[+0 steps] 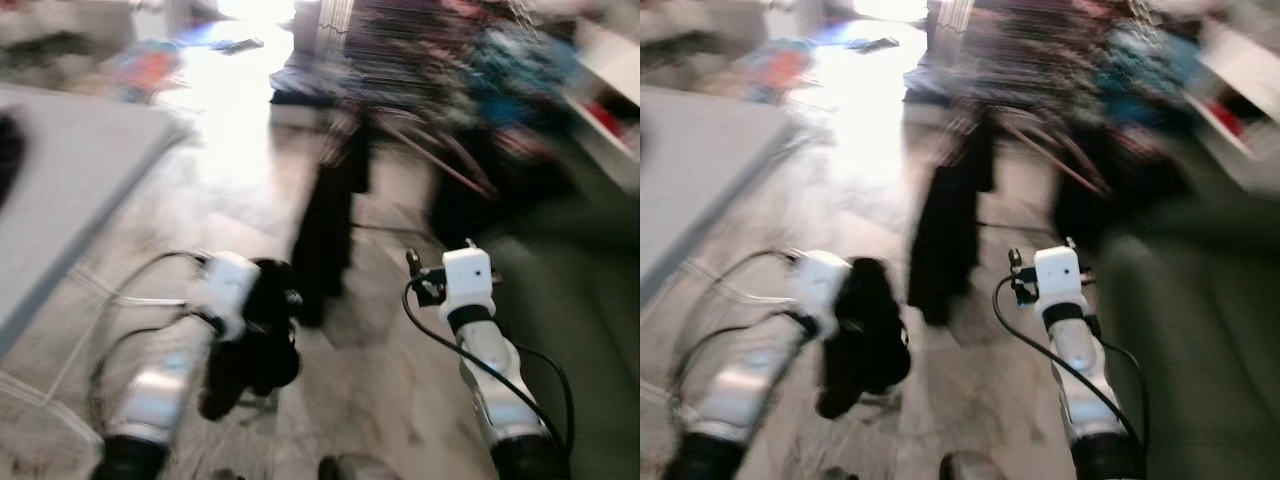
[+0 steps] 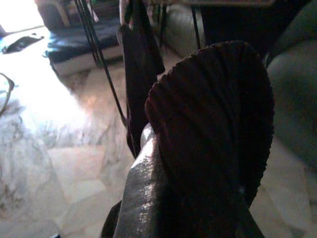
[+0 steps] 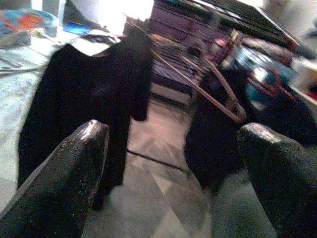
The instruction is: Hang hanger
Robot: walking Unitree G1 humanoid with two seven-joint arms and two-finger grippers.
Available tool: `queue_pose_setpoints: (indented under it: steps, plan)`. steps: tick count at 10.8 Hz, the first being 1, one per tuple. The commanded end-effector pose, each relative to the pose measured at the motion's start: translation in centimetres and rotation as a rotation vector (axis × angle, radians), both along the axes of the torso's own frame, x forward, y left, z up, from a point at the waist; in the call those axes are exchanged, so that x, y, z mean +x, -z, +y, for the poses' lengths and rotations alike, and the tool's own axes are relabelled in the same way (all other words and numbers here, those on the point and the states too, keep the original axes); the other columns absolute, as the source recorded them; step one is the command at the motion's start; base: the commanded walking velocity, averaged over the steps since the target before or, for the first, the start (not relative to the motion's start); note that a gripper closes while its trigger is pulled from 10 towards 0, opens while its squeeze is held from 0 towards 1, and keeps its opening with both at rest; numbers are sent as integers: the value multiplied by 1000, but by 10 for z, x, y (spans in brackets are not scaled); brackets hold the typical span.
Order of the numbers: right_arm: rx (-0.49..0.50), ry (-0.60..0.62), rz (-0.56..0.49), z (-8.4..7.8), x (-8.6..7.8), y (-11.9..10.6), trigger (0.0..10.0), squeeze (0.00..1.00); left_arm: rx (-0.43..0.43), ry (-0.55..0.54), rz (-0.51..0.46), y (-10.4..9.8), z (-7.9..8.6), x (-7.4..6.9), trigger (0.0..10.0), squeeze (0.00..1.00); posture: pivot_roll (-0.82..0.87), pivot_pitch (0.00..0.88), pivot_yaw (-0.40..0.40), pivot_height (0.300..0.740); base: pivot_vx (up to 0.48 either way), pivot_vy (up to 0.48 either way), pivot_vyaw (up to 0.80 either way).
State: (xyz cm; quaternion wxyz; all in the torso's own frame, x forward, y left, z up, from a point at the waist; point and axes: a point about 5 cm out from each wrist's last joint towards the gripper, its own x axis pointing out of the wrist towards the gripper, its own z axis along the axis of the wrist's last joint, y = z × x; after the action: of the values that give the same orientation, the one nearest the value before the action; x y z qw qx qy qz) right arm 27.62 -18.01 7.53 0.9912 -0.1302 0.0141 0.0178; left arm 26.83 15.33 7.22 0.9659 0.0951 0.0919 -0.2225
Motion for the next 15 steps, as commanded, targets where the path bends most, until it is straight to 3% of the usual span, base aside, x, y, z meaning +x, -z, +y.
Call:
queue_pose_setpoints:
  steps: [1, 6, 10, 11, 12, 13, 15]
  plan:
    - [0, 6, -14, -2, 1, -5, 10000, 0, -13, 2, -12, -1, 0, 0, 10000, 0, -53, 0, -27, 740, 0, 0, -500]
    - [18, 27, -7, -4, -5, -8, 10000, 0, -22, 16, -35, -7, 3, 6, 10000, 0, -61, 0, -27, 740, 0, 0, -324]
    - [50, 47, -1, -3, -12, -9, 10000, 0, -22, 15, -33, -7, 6, 3, 10000, 0, -58, 0, -27, 740, 252, 0, -514]
    - [201, 136, 0, -11, -19, -12, 10000, 0, -72, -71, 12, 0, 16, -2, 10000, 0, -60, 0, -24, 740, 0, 0, 0]
    - [261, 153, 17, -11, -23, -10, 10000, 0, -108, -134, 36, 5, 21, -5, 10000, 0, -66, 0, -19, 740, 0, 0, 0]
    - [297, 151, 29, -8, -26, -7, 10000, 0, -144, -194, 56, 10, 25, -9, 10000, 0, -66, 0, -11, 740, 0, 0, 0]
    - [322, 189, 26, -9, -31, -5, 10000, 0, -131, -230, 39, 10, 30, -10, 10000, 0, -73, 0, 46, 740, 0, 0, 0]
